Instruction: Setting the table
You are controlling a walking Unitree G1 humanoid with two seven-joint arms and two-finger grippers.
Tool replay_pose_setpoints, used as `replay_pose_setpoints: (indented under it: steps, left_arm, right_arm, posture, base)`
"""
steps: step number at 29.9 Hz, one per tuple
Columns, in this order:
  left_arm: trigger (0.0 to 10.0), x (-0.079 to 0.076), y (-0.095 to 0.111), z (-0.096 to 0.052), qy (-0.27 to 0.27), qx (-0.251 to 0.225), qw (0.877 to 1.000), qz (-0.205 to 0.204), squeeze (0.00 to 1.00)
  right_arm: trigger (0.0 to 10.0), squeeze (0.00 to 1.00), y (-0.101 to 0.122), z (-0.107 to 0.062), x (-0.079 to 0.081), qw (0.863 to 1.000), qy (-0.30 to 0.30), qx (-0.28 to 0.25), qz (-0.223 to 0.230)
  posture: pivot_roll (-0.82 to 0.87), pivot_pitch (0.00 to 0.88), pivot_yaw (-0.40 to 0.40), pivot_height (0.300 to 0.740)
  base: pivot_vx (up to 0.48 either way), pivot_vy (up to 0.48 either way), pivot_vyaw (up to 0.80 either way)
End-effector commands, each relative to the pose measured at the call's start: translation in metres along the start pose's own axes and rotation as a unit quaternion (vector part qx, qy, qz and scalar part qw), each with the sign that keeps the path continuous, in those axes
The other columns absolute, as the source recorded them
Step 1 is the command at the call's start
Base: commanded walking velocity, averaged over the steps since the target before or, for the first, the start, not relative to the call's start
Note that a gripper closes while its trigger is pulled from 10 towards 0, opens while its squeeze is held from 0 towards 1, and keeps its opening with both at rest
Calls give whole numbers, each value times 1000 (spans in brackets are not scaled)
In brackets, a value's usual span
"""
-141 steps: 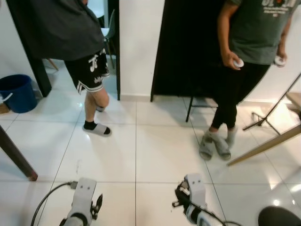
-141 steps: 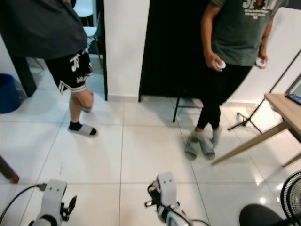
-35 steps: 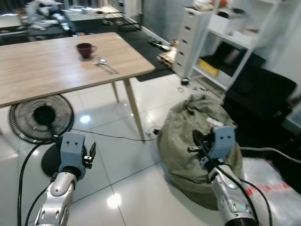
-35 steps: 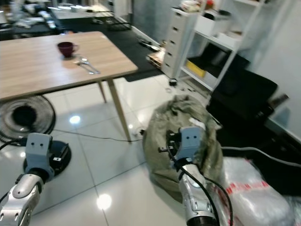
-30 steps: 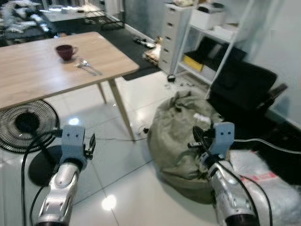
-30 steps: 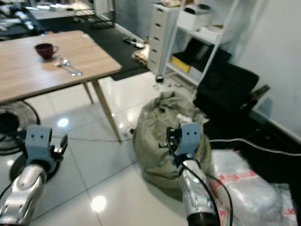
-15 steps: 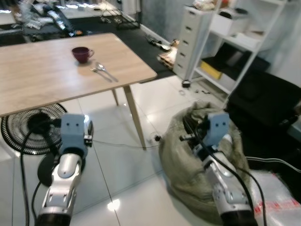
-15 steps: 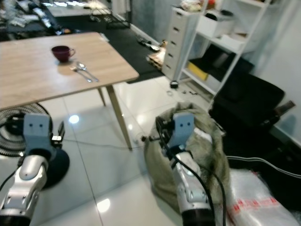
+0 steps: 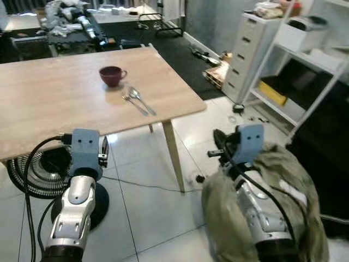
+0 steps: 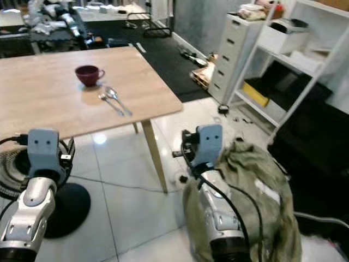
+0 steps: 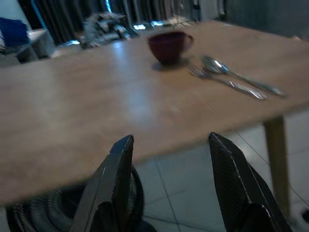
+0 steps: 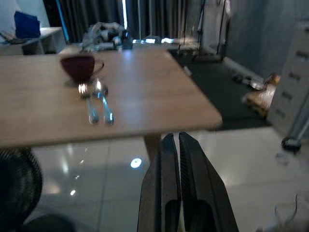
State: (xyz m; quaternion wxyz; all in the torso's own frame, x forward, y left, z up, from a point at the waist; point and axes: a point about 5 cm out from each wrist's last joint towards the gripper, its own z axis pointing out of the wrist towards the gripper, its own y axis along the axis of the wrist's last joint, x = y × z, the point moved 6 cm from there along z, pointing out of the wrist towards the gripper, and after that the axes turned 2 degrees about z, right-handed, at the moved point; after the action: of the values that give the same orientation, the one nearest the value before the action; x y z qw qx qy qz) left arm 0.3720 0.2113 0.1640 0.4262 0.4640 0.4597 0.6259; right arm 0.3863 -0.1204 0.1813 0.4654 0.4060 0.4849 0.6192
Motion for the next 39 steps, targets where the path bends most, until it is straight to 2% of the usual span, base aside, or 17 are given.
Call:
replay_pose_setpoints:
  steps: [1,4,6,8,9,11,12,14,15,16,21,26,32,36,39]
  left_arm:
    - [10000,1,-3,-2,1,8,1000,6,0]
    - [10000,1,-1,-1,0,3,1000,8,0]
    - [10000,1,2,-1,0,0,1000,9,0]
    - [10000,1,3,-1,-1,-2,1000,10,0]
    - [10000,1,3,-1,-1,-2,1000,10,0]
    - [10000,0,3,-1,-2,-2,1000,11,0]
    - [10000,0,3,-1,-2,-2,1000,11,0]
    - [10000,-1,3,-2,-3,-2,1000,11,0]
    - [10000,-1,3,-2,-3,-2,1000,11,0]
    - [10000,-1,3,-2,-3,-1,1000,11,0]
    - [10000,-1,3,-3,-2,0,1000,11,0]
    - [10000,-1,1,-5,-3,2,1000,12,0]
    - [10000,-5,-2,-9,-15,7,1000,17,0]
    - [10000,-22,-14,-29,-75,25,997,17,0]
    - [10000,-30,-17,-42,-121,32,992,22,0]
  right_arm:
    - [10000,0,-1,2,5,1000,-5,10,-12]
    - [10000,0,5,4,7,1000,-10,2,-15]
    - [10000,0,12,7,14,1000,-5,-7,-15]
    - [10000,0,19,9,30,1000,22,-14,-11]
    - [10000,0,19,9,30,1000,22,-14,-11]
    - [10000,0,21,8,51,998,63,-15,-9]
    - [10000,0,21,8,51,998,63,-15,-9]
    - [10000,0,19,6,67,995,95,-11,-6]
    - [10000,0,19,6,67,995,95,-11,-6]
    - [10000,0,17,4,76,994,110,-7,-4]
    - [10000,0,14,3,83,993,118,-3,-2]
    - [10000,0,6,0,99,991,133,17,-3]
    - [10000,0,-2,-3,106,989,143,36,-11]
    - [10000,0,-25,-2,108,988,124,82,-35]
    - [10000,0,-37,-1,105,988,107,111,-30]
  posture:
    - [-1,0,37,740]
    - [0,0,37,740]
    - [0,0,39,740]
    - [1,0,40,740]
    - [1,0,40,740]
    - [2,0,39,740]
    - [2,0,39,740]
    - [3,0,39,740]
    - [3,0,39,740]
    - [6,0,38,740]
    - [7,0,37,740]
    - [10,0,37,740]
    - [10,0,39,740]
    - [17,0,39,740]
    - [23,0,37,740]
  base:
    - [480,0,0]
    - [480,0,0]
    - [480,0,0]
    - [480,0,0]
    - [480,0,0]
    - [480,0,0]
    - [480,0,0]
    - [480,0,0]
    - [480,0,0]
    - [480,0,0]
    - [480,0,0]
    - [480,0,0]
    - [452,0,0]
    - [0,0,0]
    - [0,0,0]
